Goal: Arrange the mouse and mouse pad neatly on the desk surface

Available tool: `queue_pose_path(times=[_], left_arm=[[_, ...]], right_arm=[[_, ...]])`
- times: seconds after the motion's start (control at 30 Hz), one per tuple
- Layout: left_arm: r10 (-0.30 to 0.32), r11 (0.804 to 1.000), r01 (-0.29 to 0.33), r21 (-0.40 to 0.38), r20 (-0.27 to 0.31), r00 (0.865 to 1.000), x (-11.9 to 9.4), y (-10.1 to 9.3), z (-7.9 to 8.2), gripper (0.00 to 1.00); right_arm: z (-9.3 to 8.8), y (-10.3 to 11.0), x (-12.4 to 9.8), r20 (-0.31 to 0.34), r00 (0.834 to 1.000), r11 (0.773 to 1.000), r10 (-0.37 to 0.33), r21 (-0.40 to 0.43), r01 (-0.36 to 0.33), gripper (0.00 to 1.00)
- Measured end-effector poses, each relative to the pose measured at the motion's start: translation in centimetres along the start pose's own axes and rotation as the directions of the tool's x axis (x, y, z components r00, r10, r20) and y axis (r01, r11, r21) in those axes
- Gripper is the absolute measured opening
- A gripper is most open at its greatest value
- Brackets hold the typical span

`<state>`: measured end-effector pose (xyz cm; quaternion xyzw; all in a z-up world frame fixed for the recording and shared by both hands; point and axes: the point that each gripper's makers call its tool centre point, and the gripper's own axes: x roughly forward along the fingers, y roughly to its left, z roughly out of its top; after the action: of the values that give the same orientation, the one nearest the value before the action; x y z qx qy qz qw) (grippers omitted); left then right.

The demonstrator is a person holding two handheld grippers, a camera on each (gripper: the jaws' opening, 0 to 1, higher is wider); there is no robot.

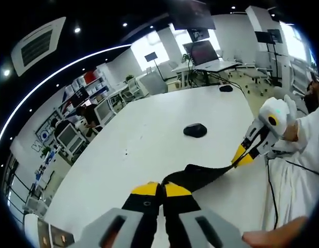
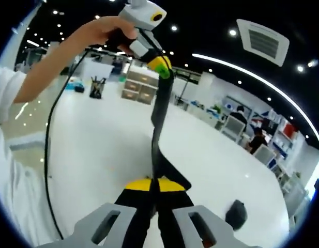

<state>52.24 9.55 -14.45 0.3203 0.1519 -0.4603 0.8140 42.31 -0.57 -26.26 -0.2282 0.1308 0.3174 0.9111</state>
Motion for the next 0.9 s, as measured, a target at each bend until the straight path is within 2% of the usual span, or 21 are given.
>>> queue_pose_path(times=[0.27, 0.47, 0.9], left_arm=[[0.002, 1.0, -0.002, -0.021, 0.028, 1.0, -0.6, 0.7, -0.3, 0.03], [0.003, 0.998, 0.002, -0.06, 0.076, 0.997, -1.2, 0.9, -0.4, 0.03], [0.033, 0.994, -0.014, -0.109, 0.171, 0.985, -2.3, 2.1, -0.6, 0.03]], right_arm=[[1.4, -4.2, -0.9, -0.045, 0.996, 0.992, -0.072, -0.105, 0.067, 0.02], [2.8, -6.2, -1.4, -0.054, 0.994, 0.987, -0.095, -0.134, 0.087, 0.02], [7.0, -10.2, -1.8, 0.005, 0.989, 0.979, -0.148, -0.139, 0.147, 0.01]])
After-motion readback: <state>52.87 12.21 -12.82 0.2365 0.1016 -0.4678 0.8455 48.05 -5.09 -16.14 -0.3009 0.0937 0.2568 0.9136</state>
